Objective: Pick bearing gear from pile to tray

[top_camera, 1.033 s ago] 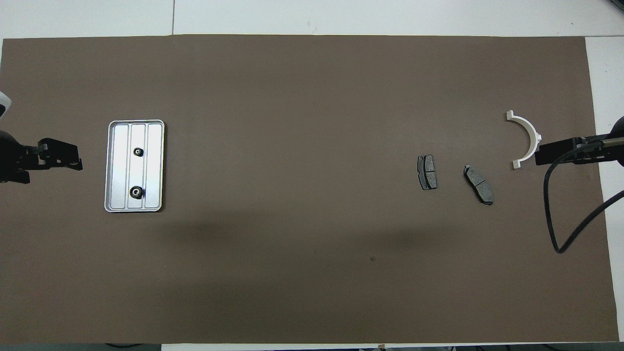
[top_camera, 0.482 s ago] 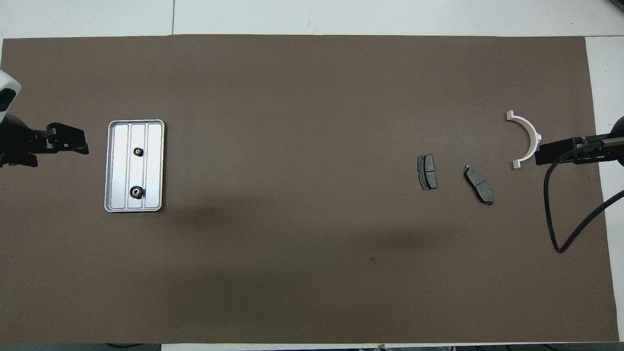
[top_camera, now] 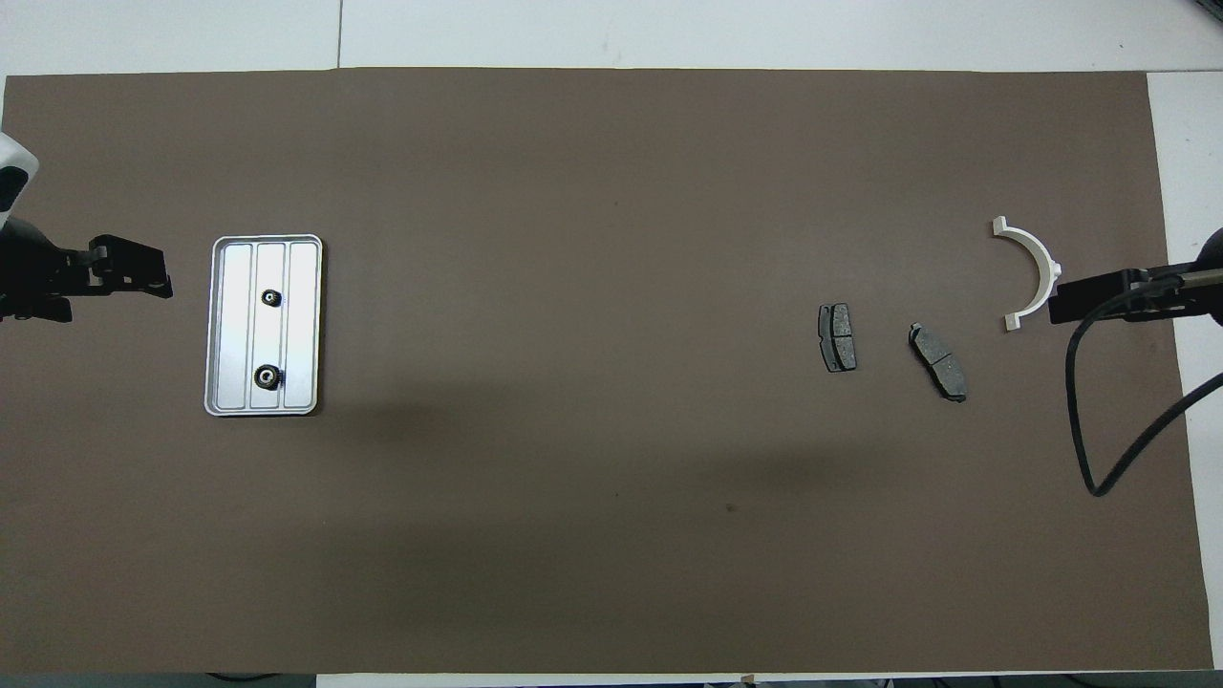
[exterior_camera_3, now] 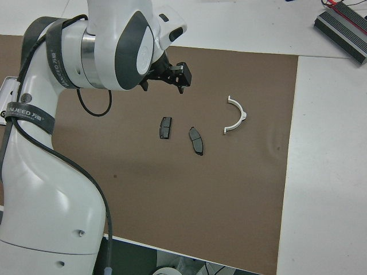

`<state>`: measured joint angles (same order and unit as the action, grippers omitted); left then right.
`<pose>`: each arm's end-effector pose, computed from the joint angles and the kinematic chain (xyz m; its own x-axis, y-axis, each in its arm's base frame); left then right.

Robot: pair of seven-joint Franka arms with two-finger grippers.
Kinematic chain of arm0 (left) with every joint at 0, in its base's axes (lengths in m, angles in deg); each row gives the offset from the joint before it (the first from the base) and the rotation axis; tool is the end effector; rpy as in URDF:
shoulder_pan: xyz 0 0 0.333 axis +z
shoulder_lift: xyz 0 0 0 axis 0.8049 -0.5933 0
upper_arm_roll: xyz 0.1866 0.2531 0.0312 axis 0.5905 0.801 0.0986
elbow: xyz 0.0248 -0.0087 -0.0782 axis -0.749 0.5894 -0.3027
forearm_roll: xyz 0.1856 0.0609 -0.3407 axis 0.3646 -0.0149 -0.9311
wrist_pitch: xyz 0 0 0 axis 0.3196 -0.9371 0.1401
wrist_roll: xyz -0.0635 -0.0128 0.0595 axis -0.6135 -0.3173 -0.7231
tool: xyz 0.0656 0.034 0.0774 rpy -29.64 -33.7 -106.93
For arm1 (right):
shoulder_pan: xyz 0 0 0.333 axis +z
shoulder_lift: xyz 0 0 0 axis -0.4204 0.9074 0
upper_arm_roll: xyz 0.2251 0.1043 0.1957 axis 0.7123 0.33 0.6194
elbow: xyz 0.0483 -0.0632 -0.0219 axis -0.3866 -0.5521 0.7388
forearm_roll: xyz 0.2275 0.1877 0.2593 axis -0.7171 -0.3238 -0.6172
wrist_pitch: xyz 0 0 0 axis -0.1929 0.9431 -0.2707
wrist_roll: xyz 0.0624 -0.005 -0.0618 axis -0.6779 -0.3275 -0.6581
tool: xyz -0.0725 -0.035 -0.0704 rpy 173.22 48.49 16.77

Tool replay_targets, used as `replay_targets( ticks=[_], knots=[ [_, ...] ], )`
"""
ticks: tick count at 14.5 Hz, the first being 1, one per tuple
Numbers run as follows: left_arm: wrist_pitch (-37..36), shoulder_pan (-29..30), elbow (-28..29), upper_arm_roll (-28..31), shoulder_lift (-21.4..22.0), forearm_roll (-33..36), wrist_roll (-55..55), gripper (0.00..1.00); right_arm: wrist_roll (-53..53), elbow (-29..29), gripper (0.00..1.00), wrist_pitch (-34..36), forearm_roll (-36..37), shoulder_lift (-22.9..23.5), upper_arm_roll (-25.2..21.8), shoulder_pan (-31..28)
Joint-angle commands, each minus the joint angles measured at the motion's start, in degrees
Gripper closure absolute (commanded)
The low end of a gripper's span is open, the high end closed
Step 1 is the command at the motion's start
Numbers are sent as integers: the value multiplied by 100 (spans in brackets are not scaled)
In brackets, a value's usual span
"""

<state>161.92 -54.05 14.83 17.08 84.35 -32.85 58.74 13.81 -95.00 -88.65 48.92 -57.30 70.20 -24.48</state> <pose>0.5631 -0.0096 0.5682 0.9868 0.1618 0.0109 0.1619 -0.9868 -0.0089 0.5269 0.0048 0.6349 0.9990 0.0285 0.0354 0.0290 -0.9995 -0.0137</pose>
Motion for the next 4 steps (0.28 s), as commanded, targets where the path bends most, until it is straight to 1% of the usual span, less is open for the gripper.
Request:
replay_targets(
  ticks=[1,4],
  knots=[
    [-191,1,-201,1,-89,-37,-81,0,69,-87,0,-109,-14,-58,1,-20],
    [-173,-8,-201,1,-89,-37,-81,0,69,-96,0,-109,-14,-58,1,-20]
  ],
)
